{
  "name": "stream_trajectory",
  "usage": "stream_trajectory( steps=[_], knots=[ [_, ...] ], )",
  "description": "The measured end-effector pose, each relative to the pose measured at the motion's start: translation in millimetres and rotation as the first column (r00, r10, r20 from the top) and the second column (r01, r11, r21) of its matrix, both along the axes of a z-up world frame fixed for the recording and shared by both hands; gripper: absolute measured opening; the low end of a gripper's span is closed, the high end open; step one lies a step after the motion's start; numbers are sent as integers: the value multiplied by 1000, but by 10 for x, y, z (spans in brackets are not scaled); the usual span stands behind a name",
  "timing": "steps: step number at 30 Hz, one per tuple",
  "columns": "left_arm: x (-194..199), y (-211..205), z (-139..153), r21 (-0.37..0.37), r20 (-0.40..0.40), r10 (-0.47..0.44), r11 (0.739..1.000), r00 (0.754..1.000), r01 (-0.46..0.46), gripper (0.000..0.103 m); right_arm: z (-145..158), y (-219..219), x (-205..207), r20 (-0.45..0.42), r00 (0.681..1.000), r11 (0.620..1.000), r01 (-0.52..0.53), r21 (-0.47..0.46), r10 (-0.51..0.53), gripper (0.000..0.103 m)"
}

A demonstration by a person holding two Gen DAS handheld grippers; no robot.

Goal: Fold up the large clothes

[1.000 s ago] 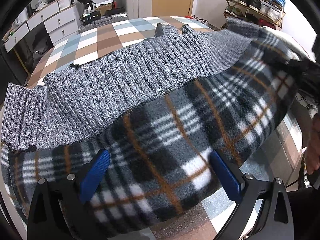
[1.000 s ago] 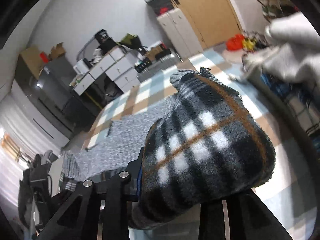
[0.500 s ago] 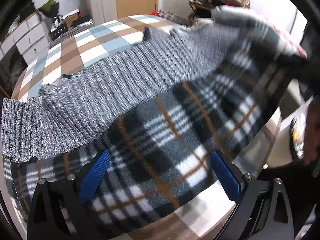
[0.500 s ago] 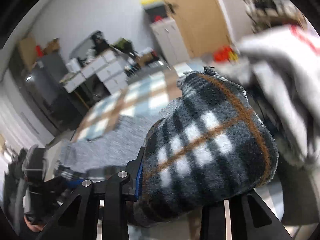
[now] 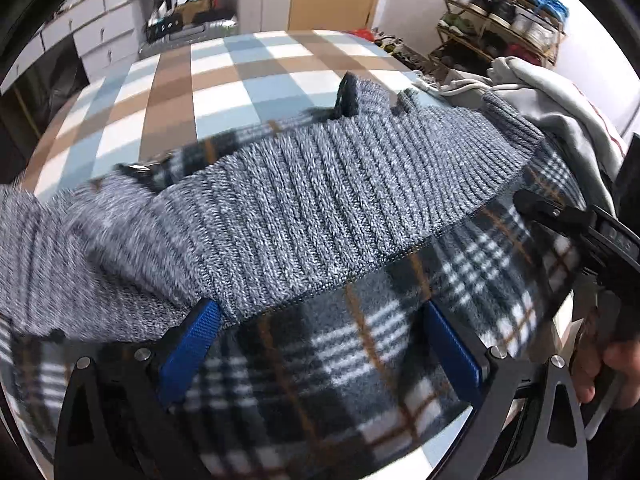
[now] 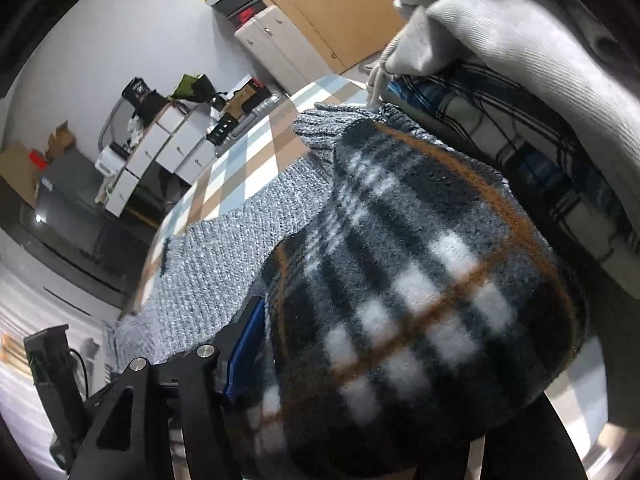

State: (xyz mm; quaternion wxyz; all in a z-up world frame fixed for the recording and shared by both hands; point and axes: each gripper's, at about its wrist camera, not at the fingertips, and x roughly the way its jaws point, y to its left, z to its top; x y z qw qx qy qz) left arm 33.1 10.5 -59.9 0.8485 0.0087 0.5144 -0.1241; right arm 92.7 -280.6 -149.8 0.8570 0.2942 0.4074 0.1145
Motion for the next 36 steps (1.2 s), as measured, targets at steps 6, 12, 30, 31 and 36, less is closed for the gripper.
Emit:
stream_trajectory(
  steps=[6, 12, 30, 31, 36],
  knots=[
    [-39, -42, -40, 3, 2, -4, 1000, 1000, 4, 98, 229, -50, -123, 109, 994, 1000, -18, 2, 18, 29],
    [-112, -209, -17, -33, -5, -20, 999, 1000, 20, 98, 634, 75, -385, 279, 960, 993, -3, -119, 37, 27],
    [-259, -603, 63, 15, 49, -152, 988, 987, 152, 101, 806, 103, -543, 364, 931, 962, 91, -256, 9, 27],
    [-313, -608, 116, 24, 64, -174, 985, 983, 173, 101, 813, 120, -534, 364, 931, 962, 93, -257, 7, 27],
    [-458, -228, 596, 70, 272, -123, 992, 954, 108, 101, 801, 136, -573, 371, 929, 956, 102, -276, 8, 27]
  ],
)
